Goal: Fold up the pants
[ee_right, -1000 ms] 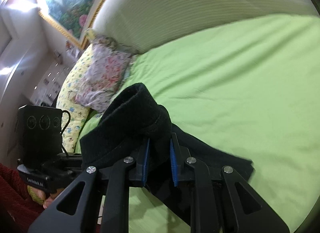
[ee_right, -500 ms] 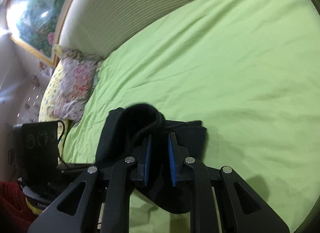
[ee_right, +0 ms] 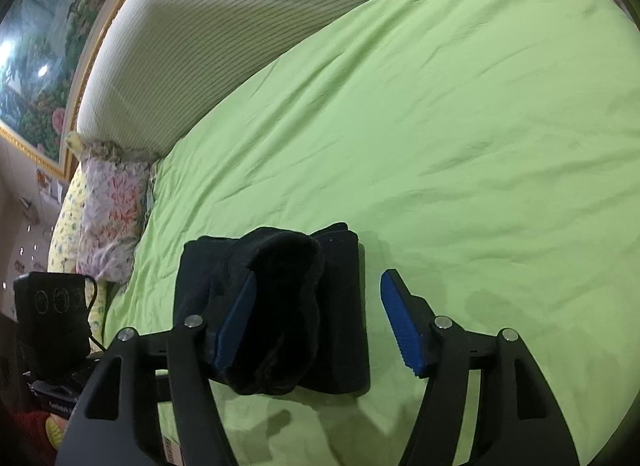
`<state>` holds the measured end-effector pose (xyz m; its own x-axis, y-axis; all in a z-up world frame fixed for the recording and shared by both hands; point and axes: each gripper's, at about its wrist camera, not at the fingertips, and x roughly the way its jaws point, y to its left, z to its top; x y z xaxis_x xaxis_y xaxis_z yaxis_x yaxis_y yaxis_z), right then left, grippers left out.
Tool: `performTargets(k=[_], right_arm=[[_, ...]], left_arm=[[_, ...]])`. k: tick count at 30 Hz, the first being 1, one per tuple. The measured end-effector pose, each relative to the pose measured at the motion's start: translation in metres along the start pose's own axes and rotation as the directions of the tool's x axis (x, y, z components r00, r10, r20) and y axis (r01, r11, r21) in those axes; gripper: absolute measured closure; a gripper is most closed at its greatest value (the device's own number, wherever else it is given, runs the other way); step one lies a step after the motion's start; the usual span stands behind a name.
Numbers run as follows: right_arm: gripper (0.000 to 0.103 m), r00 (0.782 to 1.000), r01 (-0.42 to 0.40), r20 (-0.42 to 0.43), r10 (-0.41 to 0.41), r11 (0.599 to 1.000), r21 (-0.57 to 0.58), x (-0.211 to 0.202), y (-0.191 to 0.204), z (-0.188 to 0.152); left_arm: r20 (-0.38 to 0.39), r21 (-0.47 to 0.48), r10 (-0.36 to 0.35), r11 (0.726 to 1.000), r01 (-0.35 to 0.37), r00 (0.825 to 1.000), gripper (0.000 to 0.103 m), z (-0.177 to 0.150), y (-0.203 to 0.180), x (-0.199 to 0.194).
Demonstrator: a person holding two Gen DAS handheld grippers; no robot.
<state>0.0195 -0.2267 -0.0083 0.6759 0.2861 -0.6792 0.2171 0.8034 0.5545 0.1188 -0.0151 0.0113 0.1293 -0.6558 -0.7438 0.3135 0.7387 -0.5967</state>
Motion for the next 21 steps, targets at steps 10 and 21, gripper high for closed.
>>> performTargets(k=[10,21], right_arm=[[0.03,1.0,0.027,0.015,-0.027,0.999,-0.035,-0.003,0.027,-0.016],[0.029,0.999,0.04,-0.021,-0.041,0.998,-0.042,0.01,0.031,-0.021]], left_arm=[[0.09,-0.088,0.124,0.989,-0.116,0.988,0.035,0.013,0.043,-0.029],[0.093,-0.142,0.203,0.972,-0.189,0.975,0.029,0.02,0.071,-0.027]])
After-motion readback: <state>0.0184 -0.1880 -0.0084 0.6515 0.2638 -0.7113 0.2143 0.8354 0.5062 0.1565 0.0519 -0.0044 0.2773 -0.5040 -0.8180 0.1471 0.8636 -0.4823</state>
